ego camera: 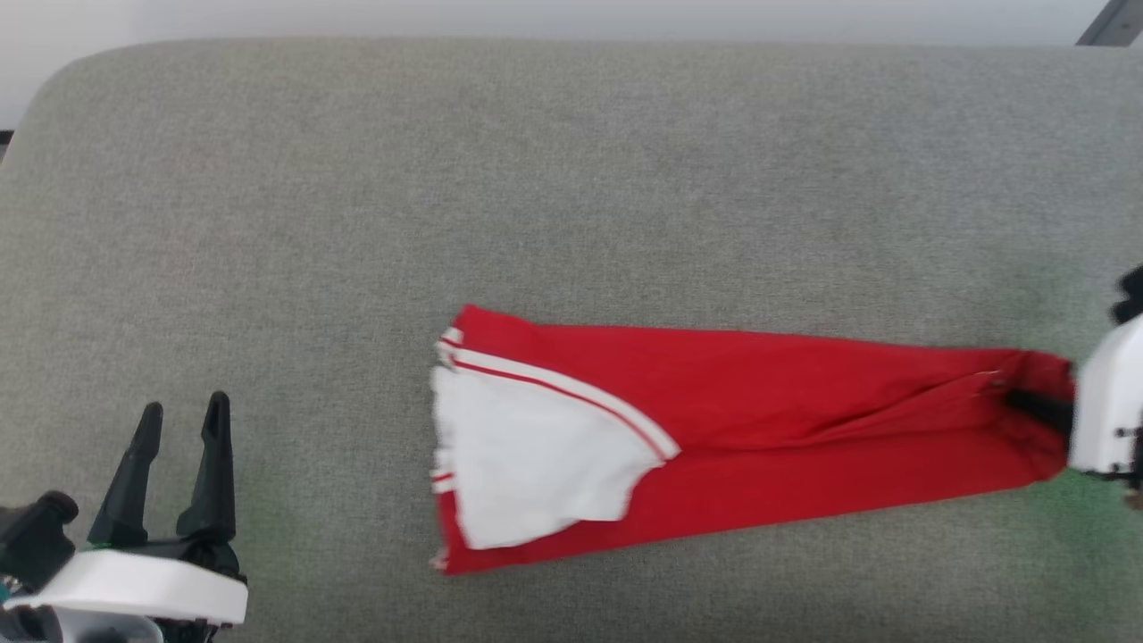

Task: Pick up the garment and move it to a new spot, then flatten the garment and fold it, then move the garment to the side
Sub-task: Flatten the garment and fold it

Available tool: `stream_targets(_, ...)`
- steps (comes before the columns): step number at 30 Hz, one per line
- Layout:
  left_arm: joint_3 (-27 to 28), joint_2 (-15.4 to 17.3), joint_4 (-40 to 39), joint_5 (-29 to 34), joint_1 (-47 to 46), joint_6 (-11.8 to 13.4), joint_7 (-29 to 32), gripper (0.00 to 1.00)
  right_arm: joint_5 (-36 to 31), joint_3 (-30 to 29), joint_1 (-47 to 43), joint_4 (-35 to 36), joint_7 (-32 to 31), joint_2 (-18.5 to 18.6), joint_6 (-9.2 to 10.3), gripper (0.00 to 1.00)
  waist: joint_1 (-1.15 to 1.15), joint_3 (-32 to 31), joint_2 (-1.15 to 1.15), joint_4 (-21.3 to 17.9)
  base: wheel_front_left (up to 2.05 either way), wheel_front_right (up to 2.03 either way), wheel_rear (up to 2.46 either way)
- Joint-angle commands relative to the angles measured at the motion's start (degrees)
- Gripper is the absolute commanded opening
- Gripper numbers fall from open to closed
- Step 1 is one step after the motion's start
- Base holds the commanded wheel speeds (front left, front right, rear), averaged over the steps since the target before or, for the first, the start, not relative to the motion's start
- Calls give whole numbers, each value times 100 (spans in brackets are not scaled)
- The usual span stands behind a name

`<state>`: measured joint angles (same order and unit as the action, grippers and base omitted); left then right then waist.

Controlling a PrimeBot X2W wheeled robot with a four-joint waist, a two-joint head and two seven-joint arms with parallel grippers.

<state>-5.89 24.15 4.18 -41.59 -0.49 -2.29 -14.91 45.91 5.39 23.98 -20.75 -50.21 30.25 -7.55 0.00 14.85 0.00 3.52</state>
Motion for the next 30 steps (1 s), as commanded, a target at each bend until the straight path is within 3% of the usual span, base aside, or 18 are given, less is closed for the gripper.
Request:
stream_targets(1, 120, -81, 14, 138, 90, -90, -34, 100, -30, -116, -31, -49, 50, 83, 9, 0, 0, -41, 0, -35, 0, 0, 0)
stream_targets(10, 594, -696, 38, 659, 290, -463, -33, 100, -623, -917, 298, -902, 322, 643, 9, 0, 0, -241, 0, -222, 0, 0, 0)
stream_targets(17, 628, -870, 86, 828, 326, -518, -32, 100, -1008, -1055, 475, -1411, 402, 685, 9, 0, 0, -380, 0, -283, 0, 0, 0)
stream_targets(21, 569, -856, 67, 755, 408, -514, -32, 100, -689, -853, 327, -948, 347, 565, 8, 0, 0, -440, 0, -310, 0, 0, 0)
stream_targets(30, 495, -773, 16, 643, 419, -517, -32, 100, -13, -224, -241, 892, 37, 268, 8, 0, 0, -470, 0, -313, 0, 0, 0)
